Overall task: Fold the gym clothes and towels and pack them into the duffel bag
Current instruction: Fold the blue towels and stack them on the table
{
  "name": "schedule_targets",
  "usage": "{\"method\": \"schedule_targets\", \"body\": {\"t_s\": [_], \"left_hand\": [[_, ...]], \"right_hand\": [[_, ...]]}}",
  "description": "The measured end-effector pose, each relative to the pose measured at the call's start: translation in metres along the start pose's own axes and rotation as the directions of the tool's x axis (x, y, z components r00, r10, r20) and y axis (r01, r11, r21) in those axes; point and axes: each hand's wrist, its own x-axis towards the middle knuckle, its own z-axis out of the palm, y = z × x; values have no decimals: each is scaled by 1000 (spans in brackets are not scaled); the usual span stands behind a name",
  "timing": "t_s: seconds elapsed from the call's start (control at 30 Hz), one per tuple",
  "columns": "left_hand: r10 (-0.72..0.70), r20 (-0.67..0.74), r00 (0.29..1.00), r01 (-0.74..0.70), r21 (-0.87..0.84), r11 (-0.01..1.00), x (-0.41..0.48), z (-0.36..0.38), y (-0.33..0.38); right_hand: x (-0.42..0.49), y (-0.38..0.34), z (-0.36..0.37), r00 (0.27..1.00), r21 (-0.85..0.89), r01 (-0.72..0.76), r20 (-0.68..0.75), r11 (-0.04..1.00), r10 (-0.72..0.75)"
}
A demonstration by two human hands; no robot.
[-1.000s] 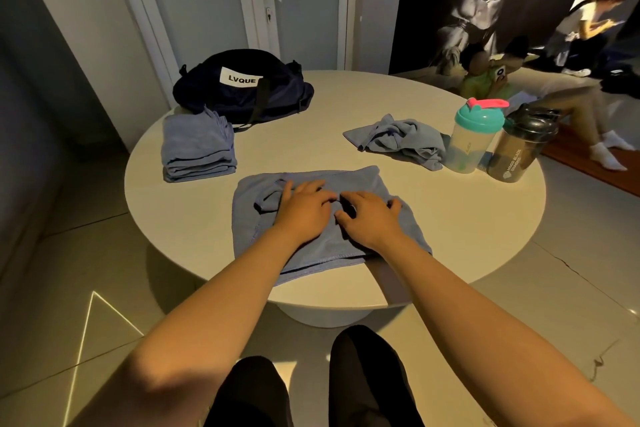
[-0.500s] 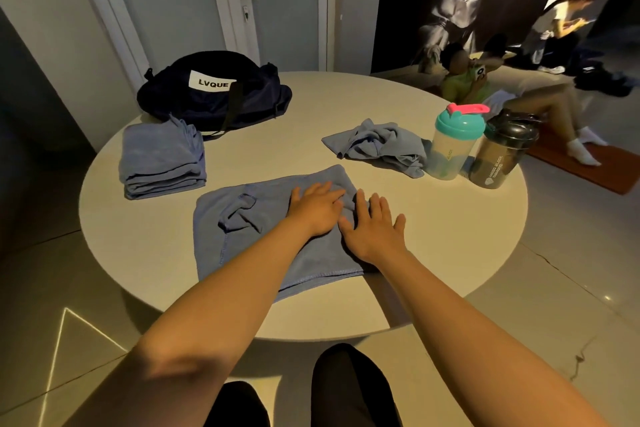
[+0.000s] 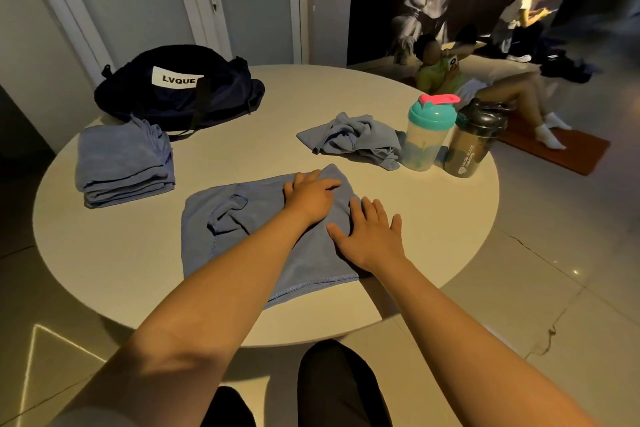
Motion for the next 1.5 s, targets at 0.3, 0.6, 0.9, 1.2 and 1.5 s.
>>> {"method": "schedule_targets", "body": {"t_s": [0.3,0.6,0.9,1.2,1.5], "left_hand": [[-146,-100,984,118,-243,963,19,16,2],[84,-98,992,-93,-85,992,-6,11,-4],[74,-325,943,-122,-128,984,-49,-10,-34],[-143,-208,968,74,-309,948,-98,-28,-100],[-177,-194,965,108,-322,941,-120,-21,-128]], "right_hand": [[-5,8,-6,1000,69,-3,-2,998,4],[-20,16,-7,995,-16,-102,11,995,102],[-22,7,-7,993,18,112,31,994,-113],[-10,-59,-26,972,94,233,-10,968,-233],[-39,-88,3,943,64,321,-117,945,-313]]}}
